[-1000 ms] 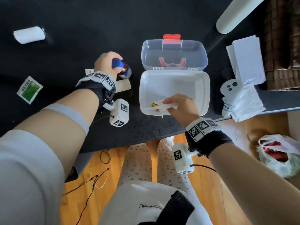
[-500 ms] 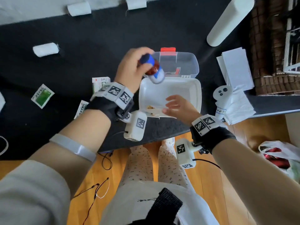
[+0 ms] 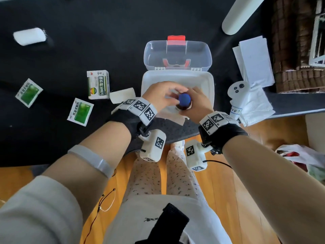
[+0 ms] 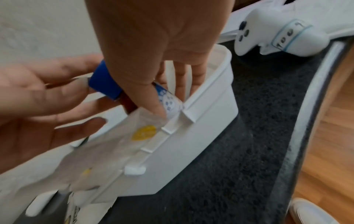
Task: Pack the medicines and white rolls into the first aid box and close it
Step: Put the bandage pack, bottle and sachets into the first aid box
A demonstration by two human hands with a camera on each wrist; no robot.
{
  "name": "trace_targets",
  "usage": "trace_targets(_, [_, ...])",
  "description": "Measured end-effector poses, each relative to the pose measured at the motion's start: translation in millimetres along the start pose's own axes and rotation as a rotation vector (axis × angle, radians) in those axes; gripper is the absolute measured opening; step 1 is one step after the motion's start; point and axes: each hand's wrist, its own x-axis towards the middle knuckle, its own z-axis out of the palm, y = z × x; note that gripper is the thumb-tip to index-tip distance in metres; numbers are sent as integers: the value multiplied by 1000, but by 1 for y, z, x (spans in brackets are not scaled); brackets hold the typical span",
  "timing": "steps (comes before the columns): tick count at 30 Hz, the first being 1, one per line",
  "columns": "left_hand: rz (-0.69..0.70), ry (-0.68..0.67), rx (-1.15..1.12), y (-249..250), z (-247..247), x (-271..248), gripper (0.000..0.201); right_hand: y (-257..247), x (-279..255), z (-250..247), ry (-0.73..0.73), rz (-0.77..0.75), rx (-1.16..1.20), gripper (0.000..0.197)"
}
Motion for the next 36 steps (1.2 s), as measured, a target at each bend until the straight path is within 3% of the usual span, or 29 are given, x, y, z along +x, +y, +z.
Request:
trace_targets(3, [-79,286,15,-14,-13,-6,47,7,2,4,56,19,66,49])
trace_targets(5, [-227,468,62,-28,-21,-11,49,9,4,8,63,40,116,47])
trace_targets(6, [-337,487,69,-34,-23,-11,51,8,4,8,61,51,156,47])
trace_targets(9, [-612,318,8,-45,-21,-13,45,8,6,7,41,63,224,50])
trace_targets(12, [-708,213,-156,-46,-16,-19,37,11,8,9,55,37,146,49])
trace_targets(21, [-723,285,-343,-51,-4,-19,49,2,16,8,-35,41,7,44])
trace_targets(26, [-734,324,-458,-49,2,-19,49,2,15,2,-83,91,-16,58])
trace_targets(29, [-743,270,-515,-49,4,-21,51,-3,13,-8,-91,106,-30,61])
trace_targets(36, [-758,135,-707,-44,-12,-38,39,-59,4,-23,106,39,-1,61])
